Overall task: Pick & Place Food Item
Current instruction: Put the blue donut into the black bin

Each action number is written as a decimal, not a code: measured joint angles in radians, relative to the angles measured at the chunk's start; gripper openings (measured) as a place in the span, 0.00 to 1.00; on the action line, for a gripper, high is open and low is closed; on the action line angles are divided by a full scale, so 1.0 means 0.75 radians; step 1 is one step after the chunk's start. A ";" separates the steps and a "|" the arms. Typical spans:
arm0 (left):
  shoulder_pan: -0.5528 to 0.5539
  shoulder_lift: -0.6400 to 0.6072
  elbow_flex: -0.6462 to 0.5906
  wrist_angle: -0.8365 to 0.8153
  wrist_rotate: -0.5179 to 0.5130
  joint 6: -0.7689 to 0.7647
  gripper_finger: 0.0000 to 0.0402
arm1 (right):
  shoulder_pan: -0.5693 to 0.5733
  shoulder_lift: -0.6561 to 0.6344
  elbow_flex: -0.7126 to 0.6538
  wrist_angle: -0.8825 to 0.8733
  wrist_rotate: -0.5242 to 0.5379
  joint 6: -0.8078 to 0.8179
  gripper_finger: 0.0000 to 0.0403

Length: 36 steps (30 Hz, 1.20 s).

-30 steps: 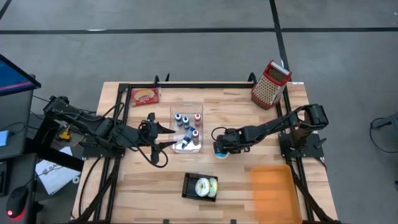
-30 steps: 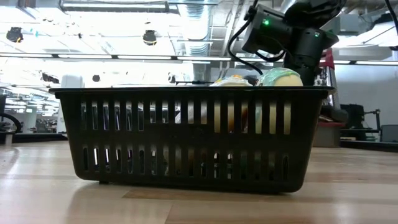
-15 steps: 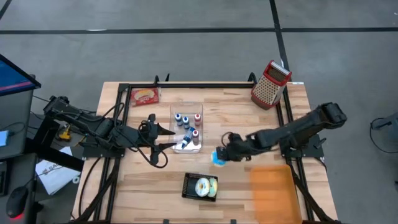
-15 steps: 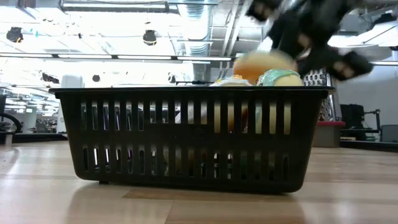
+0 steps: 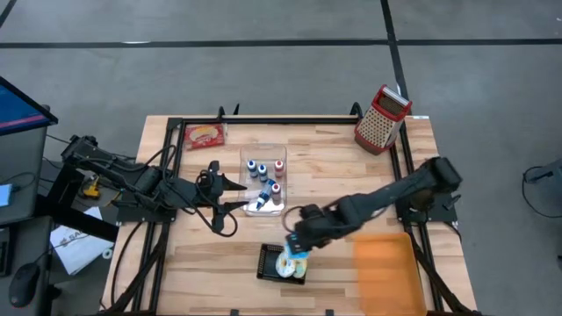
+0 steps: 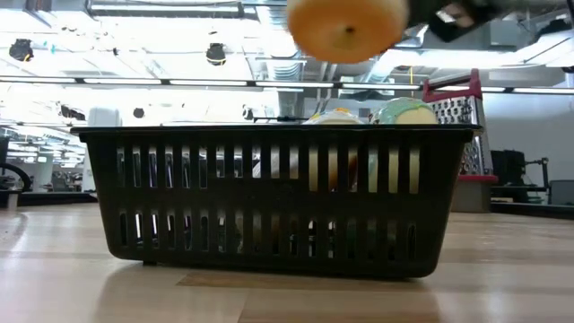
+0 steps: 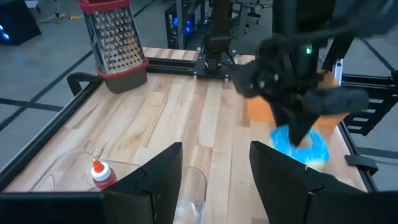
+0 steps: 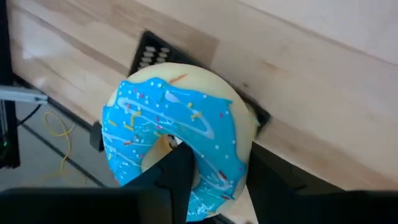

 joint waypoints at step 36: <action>-0.315 -0.133 0.000 -0.489 0.004 -0.136 0.45 | 0.023 0.358 0.579 -0.375 -0.025 0.487 0.32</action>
